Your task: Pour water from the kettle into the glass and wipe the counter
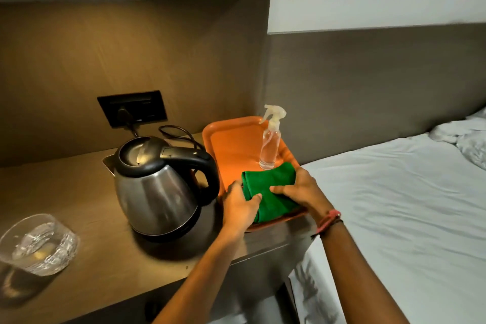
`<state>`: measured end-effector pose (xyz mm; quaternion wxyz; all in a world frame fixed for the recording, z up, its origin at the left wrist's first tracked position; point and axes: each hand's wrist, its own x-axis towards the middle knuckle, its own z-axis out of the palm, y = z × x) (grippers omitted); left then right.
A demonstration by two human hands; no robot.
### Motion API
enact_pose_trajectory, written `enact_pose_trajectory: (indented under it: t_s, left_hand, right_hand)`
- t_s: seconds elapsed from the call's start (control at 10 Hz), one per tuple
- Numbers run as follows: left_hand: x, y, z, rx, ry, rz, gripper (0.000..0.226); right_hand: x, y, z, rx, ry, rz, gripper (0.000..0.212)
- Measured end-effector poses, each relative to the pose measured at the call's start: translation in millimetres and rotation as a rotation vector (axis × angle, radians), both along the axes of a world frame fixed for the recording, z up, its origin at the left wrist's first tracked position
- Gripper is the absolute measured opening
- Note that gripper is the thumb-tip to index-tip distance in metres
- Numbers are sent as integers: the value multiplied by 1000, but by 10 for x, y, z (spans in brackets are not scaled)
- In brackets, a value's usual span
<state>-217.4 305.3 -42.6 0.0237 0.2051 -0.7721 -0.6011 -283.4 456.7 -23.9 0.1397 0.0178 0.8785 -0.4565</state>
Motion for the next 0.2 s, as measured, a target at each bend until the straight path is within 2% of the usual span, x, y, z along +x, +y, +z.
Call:
enact_pose_trajectory:
  t_s: [0.1,0.2]
  left_hand:
    - [-60,35,-65,-3,-85,-101,54]
    - [130,19,76,-151,40,-131,42]
  right_hand:
    - [-36,-23,-46,182,43,46,103]
    - [92,-73,30,456,196,-13,79]
